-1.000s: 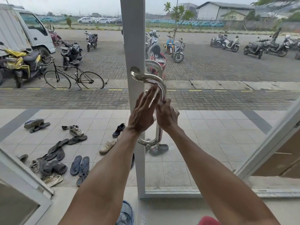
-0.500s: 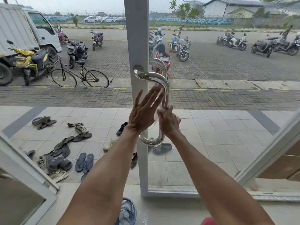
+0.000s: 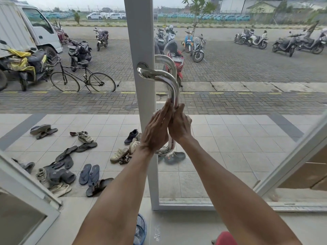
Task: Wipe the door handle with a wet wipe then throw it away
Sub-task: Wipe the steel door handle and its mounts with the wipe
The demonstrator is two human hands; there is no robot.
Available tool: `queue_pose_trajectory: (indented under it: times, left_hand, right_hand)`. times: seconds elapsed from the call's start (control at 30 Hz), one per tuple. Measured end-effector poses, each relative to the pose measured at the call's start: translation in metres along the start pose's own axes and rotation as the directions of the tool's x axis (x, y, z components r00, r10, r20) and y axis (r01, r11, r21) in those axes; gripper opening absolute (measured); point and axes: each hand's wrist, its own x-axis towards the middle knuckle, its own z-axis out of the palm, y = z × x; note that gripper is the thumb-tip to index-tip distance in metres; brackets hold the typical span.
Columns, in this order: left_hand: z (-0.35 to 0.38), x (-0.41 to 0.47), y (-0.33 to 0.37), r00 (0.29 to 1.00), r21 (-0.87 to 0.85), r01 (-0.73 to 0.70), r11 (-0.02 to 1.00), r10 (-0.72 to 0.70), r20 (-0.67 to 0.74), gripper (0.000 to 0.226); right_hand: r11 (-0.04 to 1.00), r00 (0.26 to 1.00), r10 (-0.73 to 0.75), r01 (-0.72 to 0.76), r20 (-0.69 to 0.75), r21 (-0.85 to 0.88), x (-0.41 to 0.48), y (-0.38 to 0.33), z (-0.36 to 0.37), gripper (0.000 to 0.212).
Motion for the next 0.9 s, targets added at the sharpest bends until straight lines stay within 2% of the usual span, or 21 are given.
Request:
queue_pose_trajectory:
  times: [0.07,0.17,0.27,0.33,0.37,0.47,0.6,0.67,0.77,0.9]
  left_hand:
    - [0.005,-0.008,0.001,0.999,-0.022,0.007,1.000,-0.006,0.035,0.056]
    - [0.011,-0.011,0.000,0.999,-0.021,0.020,1.000,-0.019,0.045,0.054]
    - [0.017,-0.012,0.004,0.998,-0.032,0.058,0.998,-0.057,0.034,0.054]
    - [0.020,-0.014,0.008,0.997,-0.042,0.072,0.997,-0.071,0.028,0.054]
    - [0.021,-0.016,0.008,0.997,-0.047,0.079,0.996,-0.077,0.024,0.054]
    - [0.024,-0.021,0.010,0.994,-0.048,0.110,0.993,-0.110,0.003,0.052]
    - [0.027,-0.035,0.009,0.995,-0.039,0.093,0.995,-0.092,0.029,0.052]
    - [0.029,-0.044,0.008,0.993,-0.055,0.102,0.993,-0.098,0.067,0.056]
    - [0.028,-0.048,0.007,0.992,-0.079,0.096,0.992,-0.088,0.095,0.057]
    - [0.025,-0.037,0.006,0.996,-0.105,0.074,0.992,-0.068,0.058,0.051]
  right_hand:
    - [1.000,1.000,-0.002,0.002,0.005,-0.022,-0.004,0.006,0.005,0.018]
    - [1.000,1.000,-0.023,0.023,0.001,0.016,0.001,0.009,0.000,0.009]
    - [0.999,0.998,-0.044,0.045,0.041,-0.022,0.007,0.014,-0.007,0.019]
    - [0.997,0.997,-0.053,0.055,0.056,-0.045,0.006,0.017,-0.006,0.015]
    - [0.999,0.998,-0.031,0.033,0.061,-0.033,0.004,0.018,-0.005,0.012]
    - [0.998,0.997,0.053,-0.055,0.058,0.030,-0.001,0.019,0.001,0.025]
    - [1.000,0.993,0.025,-0.027,0.117,0.015,-0.015,0.030,0.016,0.006]
    - [0.999,0.994,0.033,-0.035,0.103,0.017,-0.022,0.034,0.024,0.014]
    - [0.999,0.999,0.024,-0.025,0.038,0.030,-0.024,0.035,0.027,0.038]
    - [0.999,0.999,-0.022,0.024,-0.037,0.048,-0.015,0.024,0.018,0.045]
